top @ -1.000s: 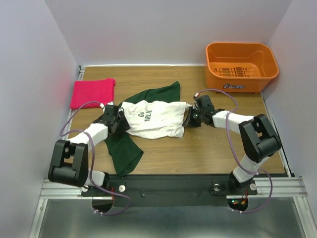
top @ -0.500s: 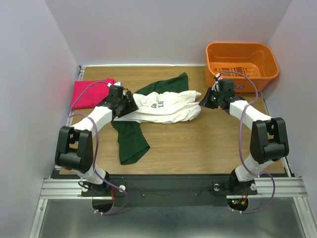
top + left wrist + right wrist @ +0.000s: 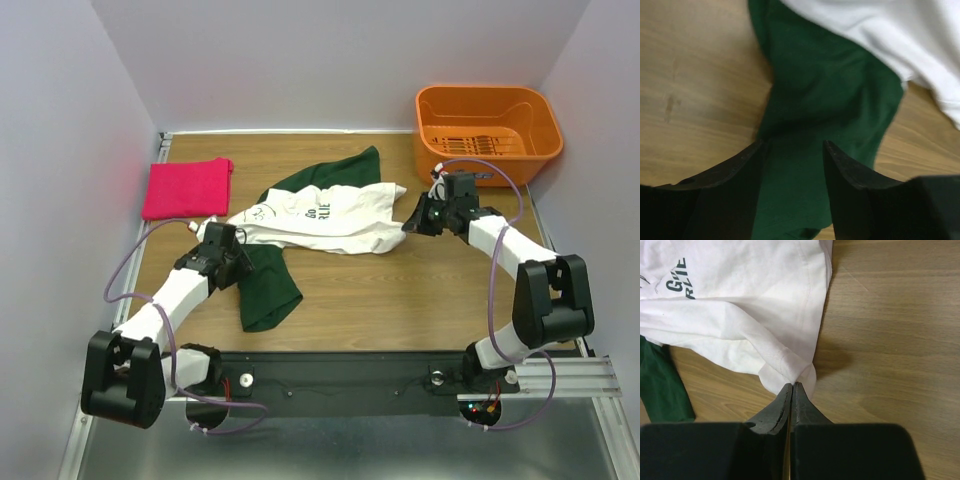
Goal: Fold and stack the t-shirts
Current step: Flatten the tshirt out
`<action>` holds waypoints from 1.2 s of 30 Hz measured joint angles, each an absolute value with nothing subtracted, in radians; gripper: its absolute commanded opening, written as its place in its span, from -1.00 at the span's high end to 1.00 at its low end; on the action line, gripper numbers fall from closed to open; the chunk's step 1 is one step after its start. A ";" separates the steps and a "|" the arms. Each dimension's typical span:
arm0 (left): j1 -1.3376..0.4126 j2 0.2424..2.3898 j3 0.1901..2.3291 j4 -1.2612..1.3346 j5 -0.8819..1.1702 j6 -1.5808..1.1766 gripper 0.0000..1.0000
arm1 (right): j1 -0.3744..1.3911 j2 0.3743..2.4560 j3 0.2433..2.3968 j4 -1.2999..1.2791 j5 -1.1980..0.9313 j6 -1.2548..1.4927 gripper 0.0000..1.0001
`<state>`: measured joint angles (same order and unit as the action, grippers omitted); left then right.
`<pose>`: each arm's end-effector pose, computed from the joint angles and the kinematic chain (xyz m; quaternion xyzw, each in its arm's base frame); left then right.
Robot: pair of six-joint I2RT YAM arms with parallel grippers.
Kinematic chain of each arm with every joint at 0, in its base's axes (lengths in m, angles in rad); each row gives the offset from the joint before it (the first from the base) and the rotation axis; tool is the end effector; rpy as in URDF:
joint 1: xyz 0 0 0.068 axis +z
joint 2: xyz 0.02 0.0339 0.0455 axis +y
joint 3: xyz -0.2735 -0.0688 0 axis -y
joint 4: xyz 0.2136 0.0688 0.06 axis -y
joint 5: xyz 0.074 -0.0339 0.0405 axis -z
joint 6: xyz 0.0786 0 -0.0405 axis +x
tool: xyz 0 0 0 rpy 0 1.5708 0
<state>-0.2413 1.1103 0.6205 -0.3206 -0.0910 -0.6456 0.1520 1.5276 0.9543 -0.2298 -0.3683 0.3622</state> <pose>0.2155 -0.0457 0.2006 -0.2028 0.9054 -0.1209 0.3530 0.3145 0.0768 0.2153 0.0274 0.9137 0.2578 0.3129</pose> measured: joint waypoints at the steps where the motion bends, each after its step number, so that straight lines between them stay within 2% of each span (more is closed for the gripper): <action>1: -0.241 1.116 0.605 -0.331 -0.097 -0.658 -0.10 | 0.152 1.524 0.953 -0.233 -0.371 0.362 0.99; 6: -0.270 1.165 0.578 -0.357 -0.118 -0.691 0.07 | 0.152 1.501 0.953 -0.232 -0.379 0.366 0.99; 8: -0.277 1.182 0.578 -0.355 -0.122 -0.698 0.23 | 0.152 1.498 0.953 -0.232 -0.382 0.366 0.99; 9: -0.283 1.192 0.577 -0.353 -0.121 -0.701 0.47 | 0.152 1.498 0.953 -0.232 -0.383 0.367 0.99; 12: -0.298 1.202 0.570 -0.342 -0.113 -0.715 0.89 | 0.152 1.498 0.953 -0.232 -0.382 0.367 0.99; 16: -0.369 1.187 0.564 -0.341 -0.070 -0.760 1.00 | 0.152 1.498 0.953 -0.233 -0.370 0.366 0.99; 23: -0.652 1.042 0.558 -0.339 0.028 -0.942 1.00 | 0.152 1.498 0.962 -0.236 -0.332 0.366 0.99; 24: -0.690 1.038 0.561 -0.345 0.030 -0.965 0.99 | 0.152 1.498 0.967 -0.237 -0.328 0.366 0.99; 27: -0.809 1.037 0.590 -0.361 0.033 -1.026 0.23 | 0.152 1.498 0.984 -0.238 -0.321 0.366 0.99; 30: -0.855 1.024 0.602 -0.365 0.033 -1.073 -0.03 | 0.152 1.496 0.989 -0.238 -0.313 0.365 0.99; 36: -0.815 0.944 0.633 -0.450 -0.101 -1.086 -0.17 | 0.152 1.481 0.988 -0.249 -0.303 0.358 0.99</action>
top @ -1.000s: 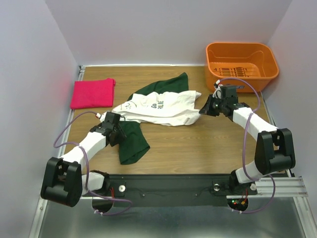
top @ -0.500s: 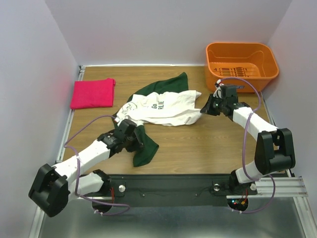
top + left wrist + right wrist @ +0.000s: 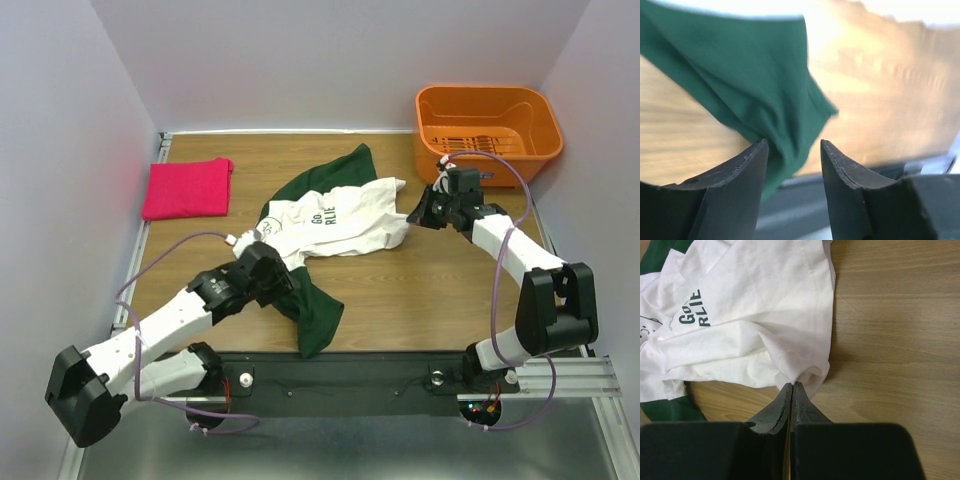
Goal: Fold and stack the t-shirts
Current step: Flatten the tshirt out
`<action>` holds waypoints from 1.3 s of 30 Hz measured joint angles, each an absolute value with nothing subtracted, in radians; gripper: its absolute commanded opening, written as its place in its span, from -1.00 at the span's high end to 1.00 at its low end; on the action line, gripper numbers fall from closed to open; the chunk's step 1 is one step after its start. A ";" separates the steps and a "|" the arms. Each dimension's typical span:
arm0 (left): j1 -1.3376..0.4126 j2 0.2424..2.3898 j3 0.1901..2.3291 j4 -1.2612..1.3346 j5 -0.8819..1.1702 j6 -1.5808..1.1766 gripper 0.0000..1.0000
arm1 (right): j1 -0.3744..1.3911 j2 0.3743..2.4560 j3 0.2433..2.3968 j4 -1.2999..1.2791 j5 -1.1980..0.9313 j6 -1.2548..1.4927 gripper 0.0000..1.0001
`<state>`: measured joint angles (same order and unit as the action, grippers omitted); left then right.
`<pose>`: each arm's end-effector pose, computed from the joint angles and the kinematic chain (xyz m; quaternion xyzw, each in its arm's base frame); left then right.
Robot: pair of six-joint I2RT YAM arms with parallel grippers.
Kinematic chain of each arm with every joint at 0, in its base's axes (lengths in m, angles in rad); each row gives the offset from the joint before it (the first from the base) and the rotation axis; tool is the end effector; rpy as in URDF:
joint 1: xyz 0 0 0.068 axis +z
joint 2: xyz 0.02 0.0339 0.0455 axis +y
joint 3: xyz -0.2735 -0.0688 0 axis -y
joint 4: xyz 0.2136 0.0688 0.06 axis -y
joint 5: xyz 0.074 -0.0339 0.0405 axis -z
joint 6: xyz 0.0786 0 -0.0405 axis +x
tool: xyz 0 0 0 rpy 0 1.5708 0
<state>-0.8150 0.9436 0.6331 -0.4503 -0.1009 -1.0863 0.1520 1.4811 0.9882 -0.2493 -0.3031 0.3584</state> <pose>0.1371 -0.1339 0.2219 -0.1438 0.9068 -0.2933 0.2664 0.3146 0.0719 0.2370 0.0328 0.9064 0.2342 0.3502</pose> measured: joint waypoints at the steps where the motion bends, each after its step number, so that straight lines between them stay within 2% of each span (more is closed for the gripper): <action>1: -0.785 0.938 0.642 -0.459 -0.114 -1.080 -0.17 | 0.152 1.479 0.988 -0.250 -0.303 0.357 0.99; 5: -0.583 0.920 0.646 -0.455 -0.155 -1.001 -0.15 | 0.152 1.470 0.985 -0.255 -0.302 0.351 0.99; 9: -0.386 0.934 0.611 -0.414 -0.163 -0.915 -0.03 | 0.152 1.462 0.984 -0.257 -0.297 0.344 0.99; 16: -0.194 1.089 0.575 -0.324 -0.134 -0.765 -0.02 | 0.152 1.443 0.965 -0.266 -0.286 0.329 0.99; 25: -0.138 1.280 0.582 -0.218 -0.085 -0.652 0.03 | 0.152 1.440 0.964 -0.281 -0.277 0.317 0.99; 30: -0.136 1.295 0.588 -0.167 -0.013 -0.643 -0.15 | 0.152 1.440 0.964 -0.282 -0.277 0.317 0.99; 35: -0.145 1.296 0.587 -0.133 0.031 -0.644 -0.19 | 0.152 1.440 0.964 -0.283 -0.277 0.317 0.99; 38: -0.162 1.306 0.583 -0.116 0.041 -0.644 -0.19 | 0.152 1.440 0.964 -0.284 -0.278 0.317 0.99; 39: -0.170 1.312 0.582 -0.109 0.041 -0.644 -0.10 | 0.152 1.440 0.964 -0.284 -0.278 0.317 0.99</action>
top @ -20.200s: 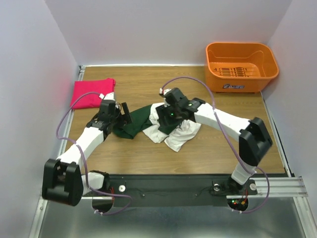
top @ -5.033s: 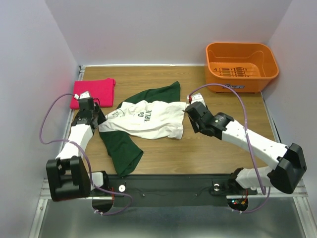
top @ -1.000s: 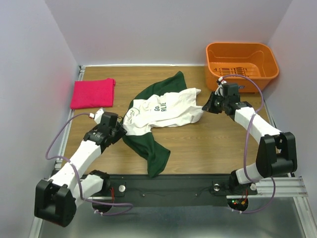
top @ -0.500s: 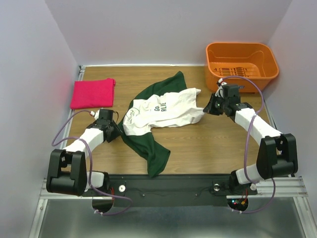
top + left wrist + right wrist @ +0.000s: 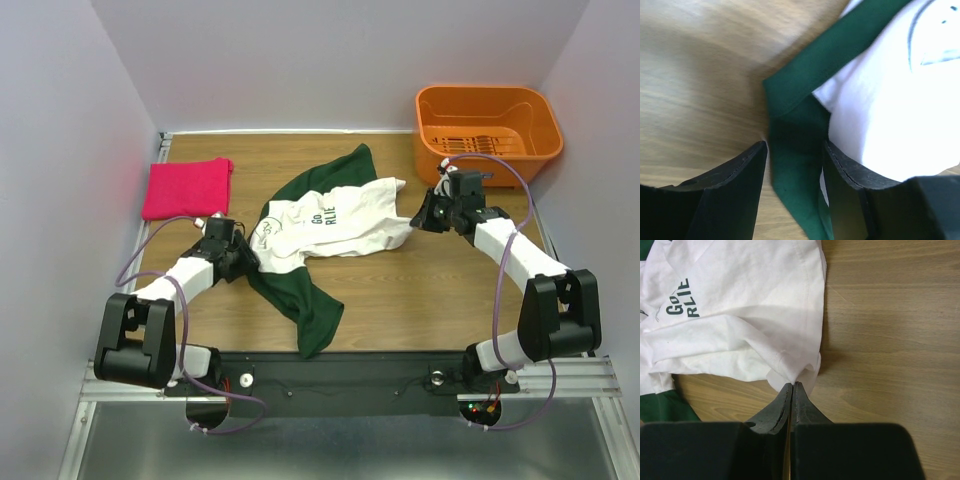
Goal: Fold and stack the t-shirts
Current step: Flatten the tshirt out
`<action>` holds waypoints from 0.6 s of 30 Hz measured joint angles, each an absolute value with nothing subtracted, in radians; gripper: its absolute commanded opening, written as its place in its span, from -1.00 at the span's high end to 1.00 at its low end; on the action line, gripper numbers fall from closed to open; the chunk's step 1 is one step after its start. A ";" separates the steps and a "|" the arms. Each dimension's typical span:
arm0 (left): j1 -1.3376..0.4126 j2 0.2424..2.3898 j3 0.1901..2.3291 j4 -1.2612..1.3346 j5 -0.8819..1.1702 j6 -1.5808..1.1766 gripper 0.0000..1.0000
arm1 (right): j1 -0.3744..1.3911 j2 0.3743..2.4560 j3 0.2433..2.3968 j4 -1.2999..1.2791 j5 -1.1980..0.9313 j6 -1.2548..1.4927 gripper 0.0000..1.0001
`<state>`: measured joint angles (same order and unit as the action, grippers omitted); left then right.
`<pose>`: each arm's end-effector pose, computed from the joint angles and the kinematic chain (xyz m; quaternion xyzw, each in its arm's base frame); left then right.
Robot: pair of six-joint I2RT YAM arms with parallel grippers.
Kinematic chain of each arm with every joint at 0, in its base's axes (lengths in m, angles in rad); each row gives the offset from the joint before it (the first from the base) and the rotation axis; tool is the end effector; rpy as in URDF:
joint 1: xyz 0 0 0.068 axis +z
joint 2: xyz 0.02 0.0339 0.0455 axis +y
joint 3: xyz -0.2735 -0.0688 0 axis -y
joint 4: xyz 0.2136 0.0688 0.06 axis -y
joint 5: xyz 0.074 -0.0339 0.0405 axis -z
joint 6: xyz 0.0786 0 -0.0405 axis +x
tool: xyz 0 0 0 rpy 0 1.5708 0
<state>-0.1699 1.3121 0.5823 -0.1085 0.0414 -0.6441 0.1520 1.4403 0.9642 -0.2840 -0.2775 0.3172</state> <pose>0.2471 -0.0457 0.1668 -0.2121 0.9091 -0.1595 0.3211 0.3033 0.0682 0.2370 0.0207 0.9115 0.2144 0.3503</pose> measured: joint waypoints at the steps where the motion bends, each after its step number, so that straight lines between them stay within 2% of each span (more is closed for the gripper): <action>1: -0.178 1.314 0.582 -0.100 0.041 -0.645 -0.02 | 0.152 1.440 0.964 -0.284 -0.278 0.317 0.99; 2: -0.184 1.316 0.582 -0.096 0.040 -0.645 0.10 | 0.152 1.440 0.964 -0.284 -0.278 0.317 0.99; 4: -0.197 1.327 0.582 -0.090 0.036 -0.647 0.53 | 0.152 1.440 0.964 -0.284 -0.276 0.318 0.99; 5: -0.200 1.335 0.582 -0.082 0.034 -0.649 0.83 | 0.152 1.440 0.964 -0.284 -0.270 0.318 0.99; 7: -0.202 1.353 0.585 -0.079 0.022 -0.649 1.00 | 0.152 1.440 0.964 -0.285 -0.247 0.318 0.99; 12: -0.163 1.348 0.624 -0.147 -0.021 -0.620 1.00 | 0.139 1.409 0.966 -0.317 -0.131 0.313 0.99; 18: 0.036 1.227 0.846 -0.330 -0.078 -0.540 1.00 | 0.068 1.316 1.098 -0.400 0.047 0.292 0.99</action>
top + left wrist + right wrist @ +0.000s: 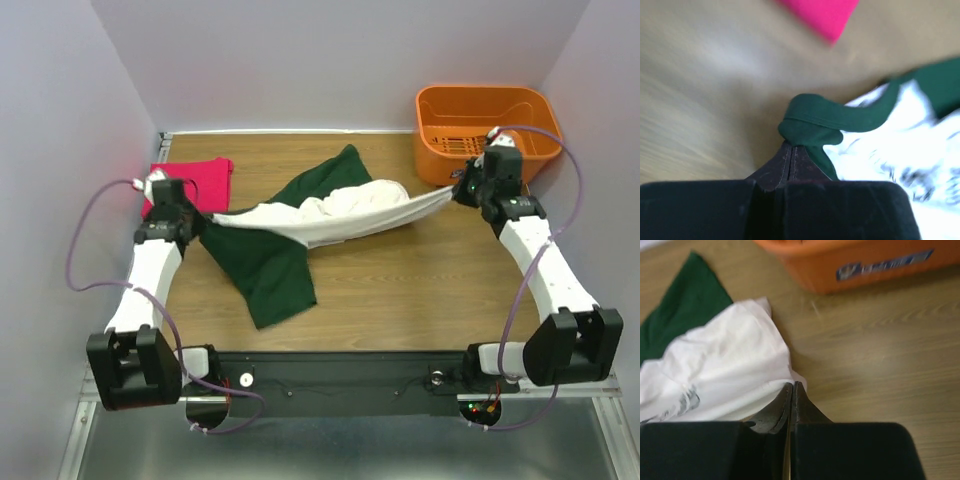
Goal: Fold and stack the t-shirts
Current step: Flatten the tshirt out
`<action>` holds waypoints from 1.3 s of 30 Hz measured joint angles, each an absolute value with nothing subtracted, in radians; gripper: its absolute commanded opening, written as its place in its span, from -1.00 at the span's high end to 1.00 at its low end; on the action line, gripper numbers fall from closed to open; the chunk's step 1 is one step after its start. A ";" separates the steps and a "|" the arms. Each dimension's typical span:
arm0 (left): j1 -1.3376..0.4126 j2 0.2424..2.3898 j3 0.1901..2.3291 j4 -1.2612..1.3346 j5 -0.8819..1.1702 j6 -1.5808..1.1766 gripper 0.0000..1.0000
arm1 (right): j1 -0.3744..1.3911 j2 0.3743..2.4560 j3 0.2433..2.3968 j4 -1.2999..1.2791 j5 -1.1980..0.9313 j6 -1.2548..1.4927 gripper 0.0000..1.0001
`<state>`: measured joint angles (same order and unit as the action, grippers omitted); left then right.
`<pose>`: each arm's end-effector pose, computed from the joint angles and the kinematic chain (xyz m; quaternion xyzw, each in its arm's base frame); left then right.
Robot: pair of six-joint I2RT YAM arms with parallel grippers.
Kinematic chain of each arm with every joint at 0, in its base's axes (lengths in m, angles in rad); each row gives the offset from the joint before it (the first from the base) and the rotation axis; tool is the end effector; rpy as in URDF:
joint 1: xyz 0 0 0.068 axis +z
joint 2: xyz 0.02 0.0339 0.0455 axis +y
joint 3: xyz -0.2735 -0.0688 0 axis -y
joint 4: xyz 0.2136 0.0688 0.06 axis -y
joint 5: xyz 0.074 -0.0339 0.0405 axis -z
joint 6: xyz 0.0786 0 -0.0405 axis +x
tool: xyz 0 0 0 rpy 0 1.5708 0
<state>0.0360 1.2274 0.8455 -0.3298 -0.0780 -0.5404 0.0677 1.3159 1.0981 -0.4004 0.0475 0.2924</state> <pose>0.2635 0.0156 0.2476 -0.2738 0.8664 -0.0695 0.4118 0.2964 0.0164 0.3022 0.1104 0.8816 0.0613 0.4547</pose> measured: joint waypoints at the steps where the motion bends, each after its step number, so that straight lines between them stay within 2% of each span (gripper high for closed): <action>1: 0.064 1.206 0.912 -0.349 -0.083 -0.529 1.00 | 0.062 1.299 1.135 -0.403 0.067 0.290 0.99; 5: 0.088 1.137 1.117 -0.395 -0.082 -0.509 1.00 | 0.060 1.254 1.259 -0.402 0.082 0.276 0.99; 23: 0.087 1.038 1.667 -0.591 -0.007 -0.514 1.00 | 0.060 1.145 1.634 -0.446 0.020 0.212 0.99; 28: 0.088 1.029 1.705 -0.562 0.030 -0.534 1.00 | 0.060 1.141 1.732 -0.434 0.022 0.200 0.99; 39: 0.088 1.139 1.708 -0.469 0.187 -0.549 1.00 | 0.060 1.224 1.735 -0.435 -0.004 0.199 0.99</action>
